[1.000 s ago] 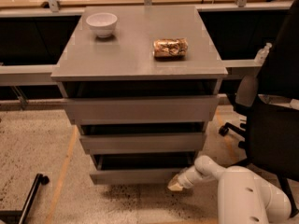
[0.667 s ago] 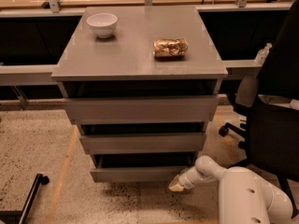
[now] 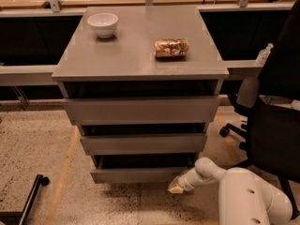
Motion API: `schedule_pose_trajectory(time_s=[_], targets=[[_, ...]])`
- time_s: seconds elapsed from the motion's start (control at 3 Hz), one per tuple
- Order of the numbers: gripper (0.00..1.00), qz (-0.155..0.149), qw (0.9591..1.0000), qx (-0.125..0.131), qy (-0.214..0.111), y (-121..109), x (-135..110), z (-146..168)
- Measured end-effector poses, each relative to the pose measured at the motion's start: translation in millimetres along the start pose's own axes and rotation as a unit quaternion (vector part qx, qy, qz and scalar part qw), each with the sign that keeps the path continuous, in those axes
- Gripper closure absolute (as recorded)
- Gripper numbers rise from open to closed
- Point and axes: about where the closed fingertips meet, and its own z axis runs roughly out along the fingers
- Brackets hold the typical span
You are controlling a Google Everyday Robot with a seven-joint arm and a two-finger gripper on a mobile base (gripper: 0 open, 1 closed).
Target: Close bottom drawer
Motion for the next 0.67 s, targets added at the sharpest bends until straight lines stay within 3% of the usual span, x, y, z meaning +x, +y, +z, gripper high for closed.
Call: schedule_pose_trajectory(time_s=[0.33,0.67], targets=[[0.05,0.000,1.0000,-0.002,0.000,1.9,0.0,2.5],[0.00,0.000,1.0000,-0.004,0.000,3.3,0.2,4.3]])
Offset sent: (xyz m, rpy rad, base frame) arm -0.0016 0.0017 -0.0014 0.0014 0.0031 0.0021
